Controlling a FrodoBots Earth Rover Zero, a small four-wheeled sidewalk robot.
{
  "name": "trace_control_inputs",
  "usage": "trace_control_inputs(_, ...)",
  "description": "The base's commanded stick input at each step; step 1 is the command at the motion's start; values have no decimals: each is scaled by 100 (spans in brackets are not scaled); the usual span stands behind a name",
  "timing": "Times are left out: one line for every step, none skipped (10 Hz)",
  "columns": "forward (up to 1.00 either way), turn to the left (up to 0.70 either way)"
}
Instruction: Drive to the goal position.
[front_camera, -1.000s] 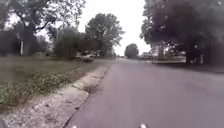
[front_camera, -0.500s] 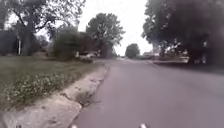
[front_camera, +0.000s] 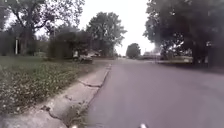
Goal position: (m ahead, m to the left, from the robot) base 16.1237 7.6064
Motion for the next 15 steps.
trace_control_inputs(100,0)
trace_control_inputs(100,6)
trace_control_inputs(100,31)
trace_control_inputs(100,12)
trace_control_inputs(100,5)
trace_control_inputs(100,0)
trace_control_inputs(100,0)
trace_control_inputs(100,0)
trace_control_inputs(100,-1)
trace_control_inputs(100,-23)
trace_control_inputs(100,-40)
trace_control_inputs(100,-40)
trace_control_inputs(100,-40)
trace_control_inputs(100,-32)
trace_control_inputs(100,-16)
